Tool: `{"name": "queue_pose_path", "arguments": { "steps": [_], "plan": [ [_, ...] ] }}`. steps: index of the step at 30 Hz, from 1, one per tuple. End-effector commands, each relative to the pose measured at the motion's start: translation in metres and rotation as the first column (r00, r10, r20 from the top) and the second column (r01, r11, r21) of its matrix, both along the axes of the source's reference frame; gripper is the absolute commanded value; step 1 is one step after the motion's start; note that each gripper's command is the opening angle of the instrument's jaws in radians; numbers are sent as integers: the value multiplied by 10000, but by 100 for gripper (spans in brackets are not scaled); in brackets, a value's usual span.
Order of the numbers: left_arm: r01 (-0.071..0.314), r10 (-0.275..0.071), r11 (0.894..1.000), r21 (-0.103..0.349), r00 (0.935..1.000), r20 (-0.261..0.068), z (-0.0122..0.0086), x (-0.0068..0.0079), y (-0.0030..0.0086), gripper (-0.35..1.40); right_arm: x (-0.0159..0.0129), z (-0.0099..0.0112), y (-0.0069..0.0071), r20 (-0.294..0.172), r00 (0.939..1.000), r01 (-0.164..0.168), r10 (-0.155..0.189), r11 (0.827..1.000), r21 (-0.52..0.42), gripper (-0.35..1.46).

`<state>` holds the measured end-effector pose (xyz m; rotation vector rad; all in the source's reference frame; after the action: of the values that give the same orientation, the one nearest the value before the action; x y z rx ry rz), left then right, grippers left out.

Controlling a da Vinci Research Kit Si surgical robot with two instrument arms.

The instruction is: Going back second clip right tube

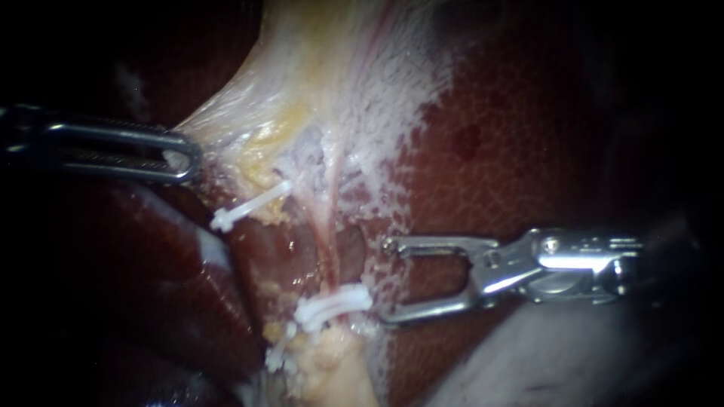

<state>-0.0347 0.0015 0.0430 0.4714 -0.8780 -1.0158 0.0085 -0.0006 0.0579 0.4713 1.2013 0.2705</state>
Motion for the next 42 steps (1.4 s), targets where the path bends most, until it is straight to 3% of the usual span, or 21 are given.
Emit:
{"name": "queue_pose_path", "arguments": {
  "steps": [1,7,22,28,35,42],
  "plan": [
    [5,-5,10000,-17,10000,3,0,-1,0,-35,-4,-3,3,4,10000,-20,20,10000,-61,60],
    [8,-8,10000,-32,10000,-40,3,-3,-3,-35,-21,-14,13,-29,10000,-5,4,9994,-350,60],
    [-1,1,10000,20,10000,-39,9,-6,-5,-35,-14,-21,0,-144,9997,209,-214,9992,-355,60],
    [-75,75,9998,207,10000,-34,24,-13,-11,-35,-13,-18,-4,-255,9988,421,-429,9986,-309,60],
    [-325,328,9980,549,9995,-46,60,-37,-28,-35,-12,-17,-5,-323,9980,540,-551,9980,-331,60],
    [-557,560,9966,608,9984,-34,83,-72,-35,-35,-13,-17,-5,-348,9977,571,-586,9974,-443,60]
  ]
}}
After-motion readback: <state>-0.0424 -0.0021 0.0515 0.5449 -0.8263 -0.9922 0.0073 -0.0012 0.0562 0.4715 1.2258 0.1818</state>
